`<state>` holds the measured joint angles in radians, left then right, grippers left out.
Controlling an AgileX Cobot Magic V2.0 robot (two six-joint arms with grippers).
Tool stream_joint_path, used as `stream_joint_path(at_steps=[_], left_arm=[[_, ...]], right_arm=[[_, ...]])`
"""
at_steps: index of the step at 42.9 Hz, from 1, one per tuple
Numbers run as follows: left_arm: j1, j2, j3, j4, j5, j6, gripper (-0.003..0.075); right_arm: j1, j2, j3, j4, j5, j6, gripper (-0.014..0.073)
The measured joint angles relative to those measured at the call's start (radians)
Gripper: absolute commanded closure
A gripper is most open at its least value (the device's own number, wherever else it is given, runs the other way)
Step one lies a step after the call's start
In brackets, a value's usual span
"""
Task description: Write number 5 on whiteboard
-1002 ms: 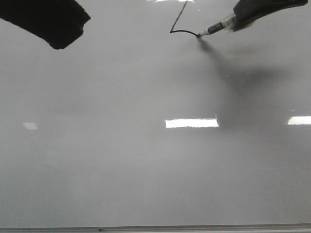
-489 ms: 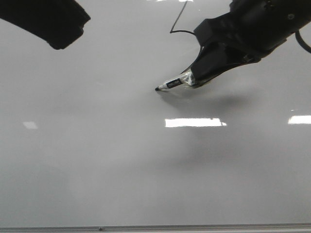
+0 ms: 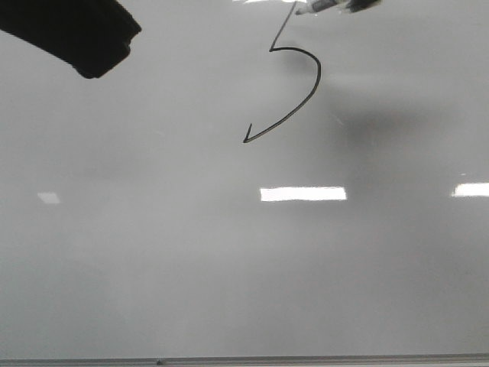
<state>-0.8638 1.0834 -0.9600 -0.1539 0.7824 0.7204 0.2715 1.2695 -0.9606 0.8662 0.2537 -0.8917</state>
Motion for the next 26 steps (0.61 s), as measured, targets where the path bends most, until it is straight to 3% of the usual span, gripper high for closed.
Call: stream_joint_path(at_steps=[26], left_arm=[[0.000, 0.000, 0.000, -0.012, 0.002, 0.000, 0.0741]], right_arm=[[-0.007, 0.107, -0.118, 0.002, 0.038, 0.002, 0.0652]])
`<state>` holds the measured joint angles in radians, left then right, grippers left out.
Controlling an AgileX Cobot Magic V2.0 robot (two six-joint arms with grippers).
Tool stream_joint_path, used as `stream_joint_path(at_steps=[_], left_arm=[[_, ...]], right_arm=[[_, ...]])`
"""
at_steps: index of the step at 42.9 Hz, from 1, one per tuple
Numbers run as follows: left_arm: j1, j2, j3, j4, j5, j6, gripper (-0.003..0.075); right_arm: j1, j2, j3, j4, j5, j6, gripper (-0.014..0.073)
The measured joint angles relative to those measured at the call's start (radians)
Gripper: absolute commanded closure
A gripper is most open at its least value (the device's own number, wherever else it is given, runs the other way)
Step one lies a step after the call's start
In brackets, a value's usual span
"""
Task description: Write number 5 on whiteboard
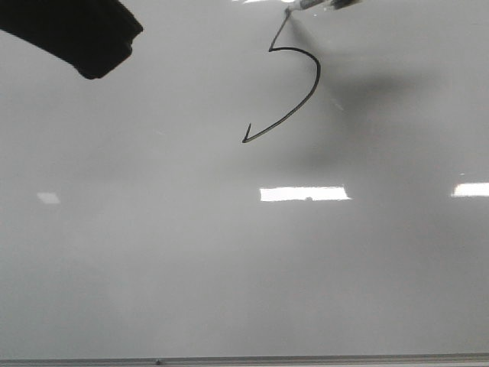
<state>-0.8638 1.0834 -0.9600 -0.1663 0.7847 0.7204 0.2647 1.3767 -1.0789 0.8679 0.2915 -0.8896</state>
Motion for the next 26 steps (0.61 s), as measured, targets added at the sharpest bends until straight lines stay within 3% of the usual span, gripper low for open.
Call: stream_joint_path(at_steps=[16, 26], left_arm=[[0.000, 0.000, 0.000, 0.000, 0.000, 0.000, 0.0741], [0.000, 0.000, 0.000, -0.002, 0.000, 0.000, 0.0739]], right_arm=[[-0.160, -0.032, 0.008, 0.008, 0.124, 0.000, 0.0652], [-0.152, -0.130, 0.011, -0.040, 0.208, -0.055, 0.0652]])
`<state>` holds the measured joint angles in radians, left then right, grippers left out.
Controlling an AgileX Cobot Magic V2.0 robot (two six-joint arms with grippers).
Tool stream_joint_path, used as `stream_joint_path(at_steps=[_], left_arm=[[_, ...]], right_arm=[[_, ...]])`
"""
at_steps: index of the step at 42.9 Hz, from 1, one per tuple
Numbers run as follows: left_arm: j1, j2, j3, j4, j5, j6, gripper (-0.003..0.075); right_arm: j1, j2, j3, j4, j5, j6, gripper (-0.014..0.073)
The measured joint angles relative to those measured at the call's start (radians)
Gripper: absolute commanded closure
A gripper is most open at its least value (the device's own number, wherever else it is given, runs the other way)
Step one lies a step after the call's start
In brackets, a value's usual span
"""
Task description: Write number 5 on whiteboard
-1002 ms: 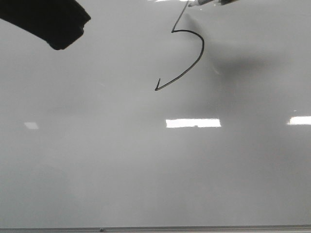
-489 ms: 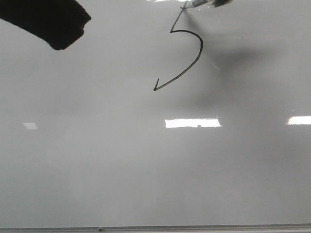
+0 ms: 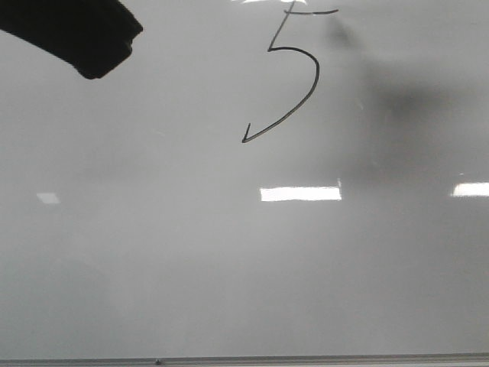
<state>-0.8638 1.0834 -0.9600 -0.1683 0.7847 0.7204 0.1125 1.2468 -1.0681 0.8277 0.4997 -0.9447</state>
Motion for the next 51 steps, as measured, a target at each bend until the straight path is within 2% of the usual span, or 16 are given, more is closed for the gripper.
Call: stream_joint_path(at_steps=[2, 5, 9, 14, 17, 19, 25, 29, 41, 51], left_arm=[[0.000, 0.000, 0.000, -0.002, 0.000, 0.000, 0.0729], [0.000, 0.000, 0.000, -0.002, 0.000, 0.000, 0.0671], [0.000, -0.002, -0.007, -0.004, 0.013, 0.000, 0.0489], [0.000, -0.002, -0.044, -0.026, 0.025, 0.000, 0.0171], [0.000, -0.002, -0.071, -0.044, 0.025, 0.000, 0.0067], [0.000, -0.002, -0.088, -0.051, 0.027, 0.000, 0.0048], [0.000, -0.005, -0.123, -0.063, 0.048, 0.000, 0.0053], [0.000, -0.005, -0.129, -0.076, 0.050, 0.000, 0.0103], [0.000, -0.005, -0.134, -0.089, 0.061, 0.002, 0.0388], [0.000, 0.001, -0.134, -0.093, 0.061, 0.004, 0.0565]], right_arm=[[0.015, -0.031, 0.000, -0.026, 0.072, -0.040, 0.0652], [0.052, -0.085, 0.000, -0.068, 0.191, -0.116, 0.0652], [0.115, -0.133, 0.000, -0.094, 0.313, -0.192, 0.0652], [0.217, -0.155, 0.000, -0.109, 0.384, -0.244, 0.0652], [0.284, -0.155, 0.000, -0.116, 0.396, -0.253, 0.0652], [0.320, -0.155, 0.000, -0.120, 0.397, -0.256, 0.0652], [0.430, -0.155, 0.000, -0.122, 0.363, -0.257, 0.0652], [0.486, -0.155, 0.000, -0.122, 0.333, -0.257, 0.0652], [0.554, -0.155, 0.000, -0.122, 0.297, -0.257, 0.0652], [0.554, -0.155, 0.000, -0.070, 0.297, -0.257, 0.0652]])
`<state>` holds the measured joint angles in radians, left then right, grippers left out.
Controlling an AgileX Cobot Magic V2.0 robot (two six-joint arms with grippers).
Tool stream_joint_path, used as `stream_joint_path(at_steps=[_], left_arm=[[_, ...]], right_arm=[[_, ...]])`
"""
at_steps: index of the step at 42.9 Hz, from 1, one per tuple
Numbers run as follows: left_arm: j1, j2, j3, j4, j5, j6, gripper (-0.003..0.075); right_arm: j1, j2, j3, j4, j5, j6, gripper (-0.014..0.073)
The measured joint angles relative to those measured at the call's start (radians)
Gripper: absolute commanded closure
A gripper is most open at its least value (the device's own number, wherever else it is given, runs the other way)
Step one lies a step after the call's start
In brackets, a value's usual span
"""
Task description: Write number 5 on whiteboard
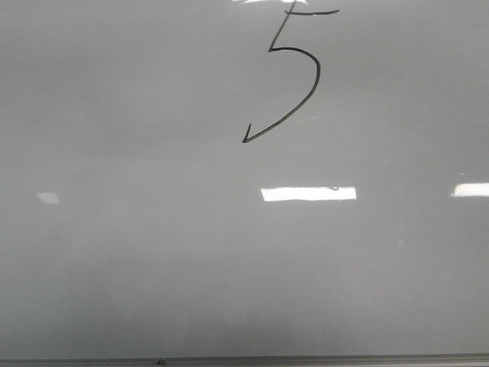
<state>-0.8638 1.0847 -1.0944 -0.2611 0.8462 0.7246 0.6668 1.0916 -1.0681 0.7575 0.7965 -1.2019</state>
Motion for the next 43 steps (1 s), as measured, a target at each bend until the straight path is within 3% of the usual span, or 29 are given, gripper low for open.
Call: stream_joint_path(at_steps=[7, 11, 17, 22, 25, 30, 36, 43], left_arm=[[0.000, 0.022, -0.002, -0.004, 0.003, 0.014, 0.0736], [-0.002, 0.025, -0.002, -0.004, 0.007, 0.022, 0.0741], [-0.002, 0.025, -0.002, -0.006, 0.009, 0.022, 0.0741], [-0.002, 0.025, -0.002, -0.008, 0.009, 0.016, 0.0741], [-0.002, 0.025, -0.002, -0.004, 0.009, 0.014, 0.0741], [-0.002, 0.025, -0.002, 0.050, 0.009, -0.031, 0.0740], [0.017, -0.001, 0.003, 0.236, 0.009, -0.208, 0.0740], [0.165, -0.083, 0.046, 0.319, -0.007, -0.347, 0.0741]], right_arm=[[0.000, 0.000, 0.000, -0.001, 0.010, -0.004, 0.0648], [0.000, 0.000, 0.000, -0.011, 0.016, -0.006, 0.0602], [0.000, 0.000, 0.000, -0.017, 0.018, -0.007, 0.0391], [0.000, 0.000, 0.000, -0.019, 0.010, -0.005, 0.0102], [0.000, 0.000, 0.000, -0.023, -0.006, 0.003, 0.0040], [-0.017, -0.014, 0.000, -0.038, -0.019, 0.042, 0.0076], [-0.089, -0.077, 0.032, -0.095, -0.022, 0.149, 0.0153], [-0.188, -0.183, 0.194, -0.120, -0.092, 0.238, 0.0292]])
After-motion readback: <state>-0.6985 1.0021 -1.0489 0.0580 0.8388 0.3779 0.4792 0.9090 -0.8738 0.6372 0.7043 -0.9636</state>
